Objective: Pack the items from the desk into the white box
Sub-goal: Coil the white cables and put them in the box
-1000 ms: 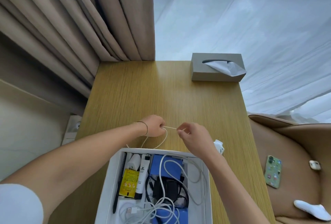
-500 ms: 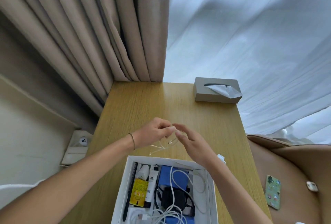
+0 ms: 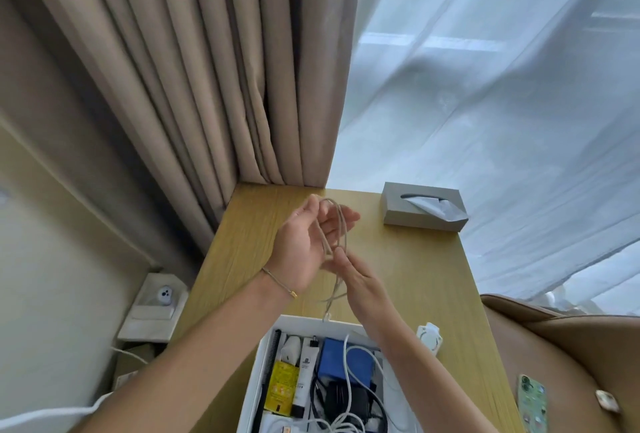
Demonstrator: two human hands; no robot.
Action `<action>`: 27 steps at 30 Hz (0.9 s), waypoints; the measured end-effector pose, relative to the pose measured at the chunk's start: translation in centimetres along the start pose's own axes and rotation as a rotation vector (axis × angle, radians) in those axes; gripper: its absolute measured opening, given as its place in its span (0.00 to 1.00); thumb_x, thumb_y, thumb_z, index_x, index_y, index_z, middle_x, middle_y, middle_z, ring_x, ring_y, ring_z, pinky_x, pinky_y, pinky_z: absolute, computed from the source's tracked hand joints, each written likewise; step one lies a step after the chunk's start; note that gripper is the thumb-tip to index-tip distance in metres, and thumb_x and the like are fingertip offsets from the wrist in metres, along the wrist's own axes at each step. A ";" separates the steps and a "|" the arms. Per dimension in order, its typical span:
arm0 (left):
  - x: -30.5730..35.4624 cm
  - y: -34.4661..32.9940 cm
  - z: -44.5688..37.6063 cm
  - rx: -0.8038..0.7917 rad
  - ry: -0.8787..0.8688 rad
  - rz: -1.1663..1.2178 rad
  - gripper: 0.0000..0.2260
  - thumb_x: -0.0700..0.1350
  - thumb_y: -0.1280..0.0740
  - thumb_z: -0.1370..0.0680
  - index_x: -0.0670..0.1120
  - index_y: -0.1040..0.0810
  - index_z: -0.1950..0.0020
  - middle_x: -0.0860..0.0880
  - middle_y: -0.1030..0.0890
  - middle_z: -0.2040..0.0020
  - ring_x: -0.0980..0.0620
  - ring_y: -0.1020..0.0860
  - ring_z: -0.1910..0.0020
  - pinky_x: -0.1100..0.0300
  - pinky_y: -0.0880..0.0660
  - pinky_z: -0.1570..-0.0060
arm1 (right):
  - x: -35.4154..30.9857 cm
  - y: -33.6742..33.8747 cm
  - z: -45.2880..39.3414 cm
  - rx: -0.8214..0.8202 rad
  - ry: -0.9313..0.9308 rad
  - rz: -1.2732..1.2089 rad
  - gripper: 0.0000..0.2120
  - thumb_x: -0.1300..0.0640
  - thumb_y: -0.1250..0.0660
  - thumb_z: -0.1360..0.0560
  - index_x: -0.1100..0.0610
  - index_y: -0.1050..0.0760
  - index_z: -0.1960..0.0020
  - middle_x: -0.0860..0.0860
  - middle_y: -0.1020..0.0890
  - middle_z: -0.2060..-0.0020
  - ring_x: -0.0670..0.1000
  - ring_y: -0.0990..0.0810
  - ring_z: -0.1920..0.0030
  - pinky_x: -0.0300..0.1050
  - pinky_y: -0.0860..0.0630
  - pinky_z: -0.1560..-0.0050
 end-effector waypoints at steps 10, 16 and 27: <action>0.9 2.0 2.0 0.216 -0.007 0.000 0.14 0.53 0.47 0.15 0.49 0.30 0.56 0.45 0.25 0.64 0.52 0.31 0.78 0.65 0.36 0.80 | -0.1 -3.0 1.7 -0.146 -0.121 -0.076 0.16 0.50 0.39 0.17 0.60 0.19 0.52 0.53 0.17 0.60 0.54 0.18 0.57 0.50 0.21 0.48; 1.4 3.2 2.3 0.255 -0.042 -0.014 0.19 0.55 0.45 0.16 0.44 0.23 0.53 0.50 0.32 0.73 0.58 0.41 0.79 0.64 0.48 0.78 | 1.1 -4.7 3.6 -0.260 -0.285 -0.168 0.22 0.45 0.36 0.19 0.60 0.27 0.34 0.55 0.14 0.53 0.57 0.16 0.47 0.56 0.25 0.35; 0.1 4.9 4.5 0.050 0.015 -0.792 0.13 0.52 0.43 0.16 0.45 0.30 0.54 0.48 0.27 0.63 0.56 0.35 0.72 0.64 0.36 0.73 | 2.3 -0.5 5.7 -0.113 -0.431 -0.195 0.12 0.58 0.38 0.17 0.64 0.21 0.41 0.56 0.22 0.67 0.48 0.37 0.75 0.39 0.35 0.77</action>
Point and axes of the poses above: each hand's wrist, its own z-axis away from the middle knuckle, its own y-axis out of the back of the hand, x = y × z, the point moved 6 cm from there along -z, towards the middle knuckle
